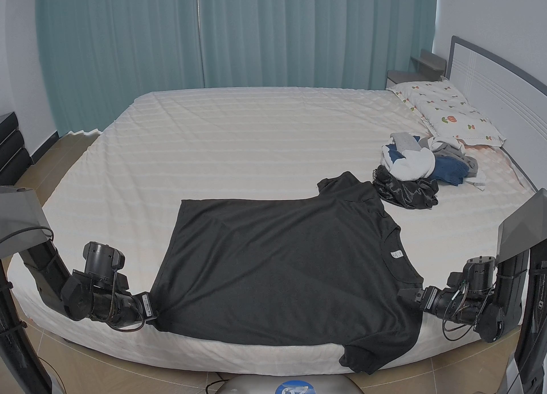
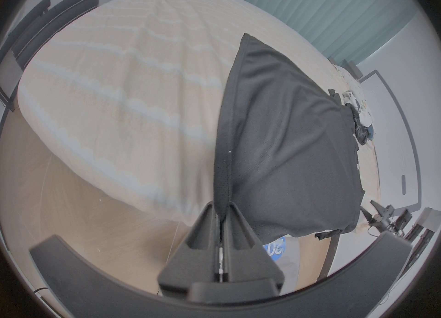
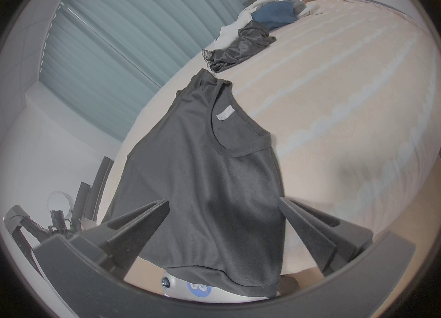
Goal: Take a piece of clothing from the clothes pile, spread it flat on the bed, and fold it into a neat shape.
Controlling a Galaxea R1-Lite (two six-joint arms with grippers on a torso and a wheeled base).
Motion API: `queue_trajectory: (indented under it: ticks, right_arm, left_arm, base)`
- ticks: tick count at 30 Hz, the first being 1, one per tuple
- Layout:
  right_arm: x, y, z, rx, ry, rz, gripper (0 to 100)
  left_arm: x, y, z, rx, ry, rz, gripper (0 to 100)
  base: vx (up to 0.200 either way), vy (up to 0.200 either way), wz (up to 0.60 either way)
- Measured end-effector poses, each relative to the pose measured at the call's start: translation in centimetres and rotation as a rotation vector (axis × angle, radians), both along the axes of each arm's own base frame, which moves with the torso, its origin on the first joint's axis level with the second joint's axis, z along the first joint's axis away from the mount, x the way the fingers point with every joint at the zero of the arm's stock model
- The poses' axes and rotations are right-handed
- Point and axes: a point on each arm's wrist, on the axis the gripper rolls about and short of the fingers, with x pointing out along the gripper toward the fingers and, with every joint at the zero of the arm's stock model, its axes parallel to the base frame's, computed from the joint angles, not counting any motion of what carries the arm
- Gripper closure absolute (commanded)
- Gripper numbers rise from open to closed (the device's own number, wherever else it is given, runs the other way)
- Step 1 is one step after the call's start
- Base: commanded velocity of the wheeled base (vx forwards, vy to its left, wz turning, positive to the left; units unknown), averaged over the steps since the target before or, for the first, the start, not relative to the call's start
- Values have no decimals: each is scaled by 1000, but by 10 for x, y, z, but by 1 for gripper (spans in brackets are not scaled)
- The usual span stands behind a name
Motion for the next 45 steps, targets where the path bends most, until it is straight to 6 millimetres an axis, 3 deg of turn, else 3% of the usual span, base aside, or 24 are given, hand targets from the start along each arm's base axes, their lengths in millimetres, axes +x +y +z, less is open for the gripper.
queue_trajectory:
  ticks: [16, 17, 28, 45]
  right_arm:
    - [1, -11, -13, -29, 26, -21, 0]
    - [2, -10, -14, -29, 25, -19, 100]
    - [30, -10, -15, -30, -61, -29, 100]
    - [87, -5, 3, -27, -189, -22, 100]
  left_arm:
    - [6, 7, 5, -48, 8, 19, 100]
    - [6, 7, 5, -49, 8, 19, 100]
    - [8, 11, 6, -76, 5, 37, 100]
    - [12, 18, 8, -95, -5, 81, 100]
  base:
    - [0, 0, 0]
    - [0, 0, 0]
    - [0, 0, 0]
    - [0, 0, 0]
